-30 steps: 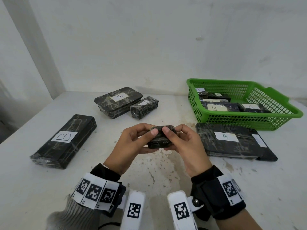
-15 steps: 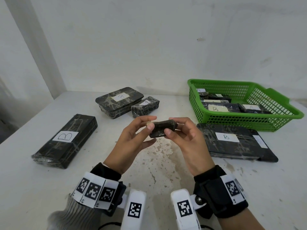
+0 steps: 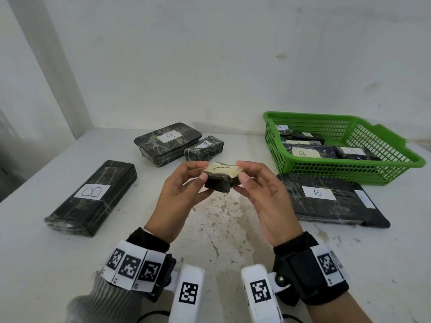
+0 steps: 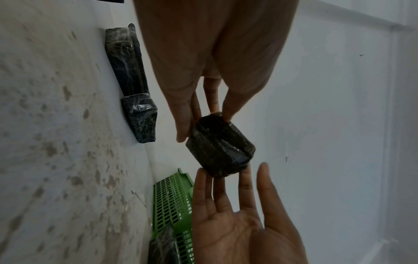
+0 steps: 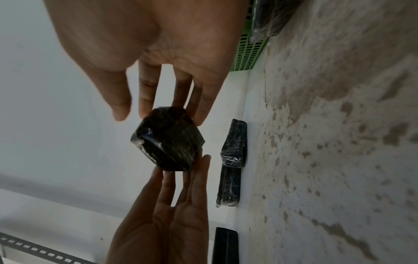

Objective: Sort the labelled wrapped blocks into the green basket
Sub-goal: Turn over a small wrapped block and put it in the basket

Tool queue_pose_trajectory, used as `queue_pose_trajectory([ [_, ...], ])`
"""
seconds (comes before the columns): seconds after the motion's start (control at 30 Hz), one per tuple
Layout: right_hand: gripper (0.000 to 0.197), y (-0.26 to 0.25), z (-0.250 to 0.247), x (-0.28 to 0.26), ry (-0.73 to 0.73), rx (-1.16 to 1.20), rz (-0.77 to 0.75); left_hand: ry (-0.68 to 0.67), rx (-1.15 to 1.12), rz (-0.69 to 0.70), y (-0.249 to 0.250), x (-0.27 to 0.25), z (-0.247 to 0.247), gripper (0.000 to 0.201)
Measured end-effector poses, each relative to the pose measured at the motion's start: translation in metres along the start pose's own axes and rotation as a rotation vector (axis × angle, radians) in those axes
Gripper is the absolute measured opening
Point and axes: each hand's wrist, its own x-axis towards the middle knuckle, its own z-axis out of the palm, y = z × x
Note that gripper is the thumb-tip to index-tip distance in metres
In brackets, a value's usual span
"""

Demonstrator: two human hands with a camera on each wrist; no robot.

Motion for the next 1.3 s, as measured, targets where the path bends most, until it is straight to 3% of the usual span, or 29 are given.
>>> queue_pose_trajectory([
  [0.07,0.028,0.000,0.000,0.000,0.016,-0.025,0.008,-0.030,0.000,-0.029,0.002,-0.001,0.000,0.023],
  [0.27,0.037,0.001,0.004,-0.001,0.001,-0.059,0.009,-0.130,-0.036,-0.085,-0.002,-0.003,0.003,0.062],
  [0.5,0.047,-0.007,0.005,-0.002,-0.073,-0.086,0.073,-0.116,-0.067,-0.090,-0.002,-0.003,0.004,0.039],
  [0.73,0.034,-0.003,0.003,-0.001,0.028,-0.069,0.076,-0.140,-0.064,-0.131,-0.001,-0.004,0.005,0.044],
  [0.97,0.045,0.000,0.007,-0.002,-0.013,-0.079,0.099,-0.130,-0.059,-0.140,0.002,-0.003,0.004,0.042],
  [1.17,0.028,0.003,0.008,-0.002,0.072,-0.112,0.029,-0.156,-0.068,-0.150,0.003,-0.004,0.005,0.036],
  [1.3,0.037,0.003,0.009,-0.003,0.064,-0.137,0.043,-0.114,-0.019,-0.115,0.001,-0.004,0.006,0.038],
])
